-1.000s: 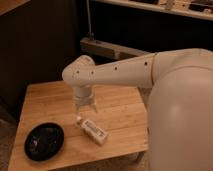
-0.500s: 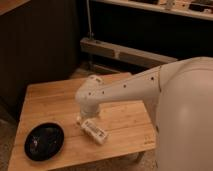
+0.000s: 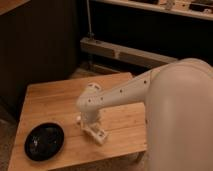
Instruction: Place the bottle in the ceramic bowl
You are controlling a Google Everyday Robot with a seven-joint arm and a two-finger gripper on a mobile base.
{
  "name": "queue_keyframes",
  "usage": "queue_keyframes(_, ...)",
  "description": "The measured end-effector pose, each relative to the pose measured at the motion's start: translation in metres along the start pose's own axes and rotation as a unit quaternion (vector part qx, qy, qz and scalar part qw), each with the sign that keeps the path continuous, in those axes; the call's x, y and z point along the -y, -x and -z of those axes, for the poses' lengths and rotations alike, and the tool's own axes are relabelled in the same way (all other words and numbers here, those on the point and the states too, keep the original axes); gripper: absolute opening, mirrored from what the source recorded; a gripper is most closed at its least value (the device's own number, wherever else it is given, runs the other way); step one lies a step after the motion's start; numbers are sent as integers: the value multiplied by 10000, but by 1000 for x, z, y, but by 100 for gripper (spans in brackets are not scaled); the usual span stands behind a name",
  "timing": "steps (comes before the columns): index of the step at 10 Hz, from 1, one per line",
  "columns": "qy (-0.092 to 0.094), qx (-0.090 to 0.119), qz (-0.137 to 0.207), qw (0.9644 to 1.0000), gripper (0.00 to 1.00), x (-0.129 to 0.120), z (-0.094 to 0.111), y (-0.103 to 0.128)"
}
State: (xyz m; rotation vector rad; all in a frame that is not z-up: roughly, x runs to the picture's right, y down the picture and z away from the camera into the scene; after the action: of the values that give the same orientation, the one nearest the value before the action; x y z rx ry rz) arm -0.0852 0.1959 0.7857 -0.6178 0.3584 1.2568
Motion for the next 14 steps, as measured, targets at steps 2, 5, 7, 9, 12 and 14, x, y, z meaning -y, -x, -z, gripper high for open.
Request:
queue_keyframes(2, -51, -125, -19, 9999, 65, 5, -10, -4)
queue_keyframes(5, -67, -334, 0, 9994, 43, 6, -19, -9)
queue_keyframes(7, -89, -444, 0, 9990, 23, 5, -23, -10)
queue_keyframes(9, -35, -532, -121, 9985, 4, 4, -22, -9)
queue_keyframes(12, 564, -479, -466, 9962, 0, -4, 0, 4)
queue_keyframes(14, 1021, -480, -569, 9920, 0, -28, 18, 18)
